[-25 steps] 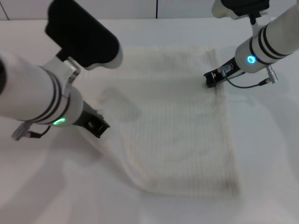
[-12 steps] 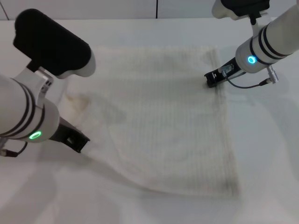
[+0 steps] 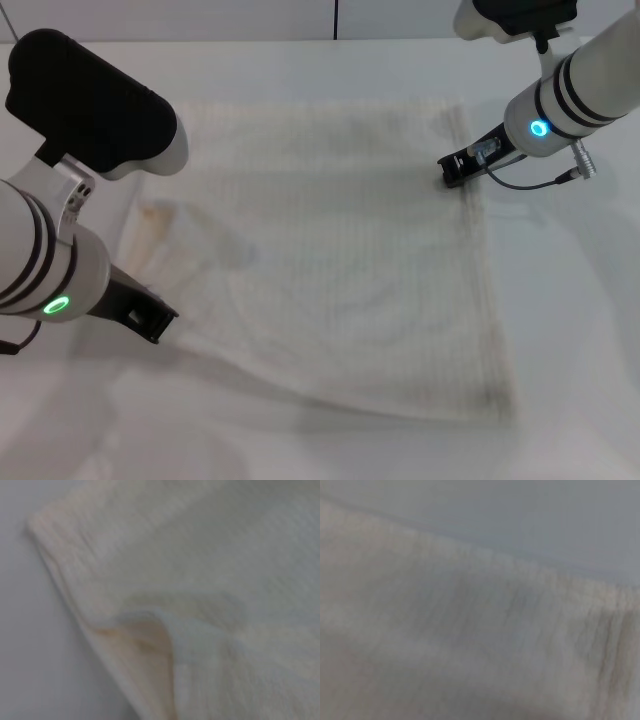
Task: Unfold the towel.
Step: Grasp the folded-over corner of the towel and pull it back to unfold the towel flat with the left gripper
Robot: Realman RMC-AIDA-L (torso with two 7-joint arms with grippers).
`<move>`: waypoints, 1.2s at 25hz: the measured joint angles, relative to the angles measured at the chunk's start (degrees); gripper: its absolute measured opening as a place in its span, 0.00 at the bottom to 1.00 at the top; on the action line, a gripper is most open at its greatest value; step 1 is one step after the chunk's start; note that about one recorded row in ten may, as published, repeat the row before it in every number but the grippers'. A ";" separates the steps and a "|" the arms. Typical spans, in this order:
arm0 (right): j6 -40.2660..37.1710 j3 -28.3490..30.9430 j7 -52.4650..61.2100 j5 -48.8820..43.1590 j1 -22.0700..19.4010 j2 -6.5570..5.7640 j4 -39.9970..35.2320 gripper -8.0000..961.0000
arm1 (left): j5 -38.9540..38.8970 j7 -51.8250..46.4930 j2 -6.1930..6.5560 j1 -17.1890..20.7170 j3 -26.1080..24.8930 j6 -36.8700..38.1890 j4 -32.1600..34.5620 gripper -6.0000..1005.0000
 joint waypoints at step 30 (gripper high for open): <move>-4.23 -1.35 -0.48 -0.11 -2.70 0.72 -8.73 0.02 | 0.00 -0.74 1.40 4.33 -1.22 -1.01 0.15 0.52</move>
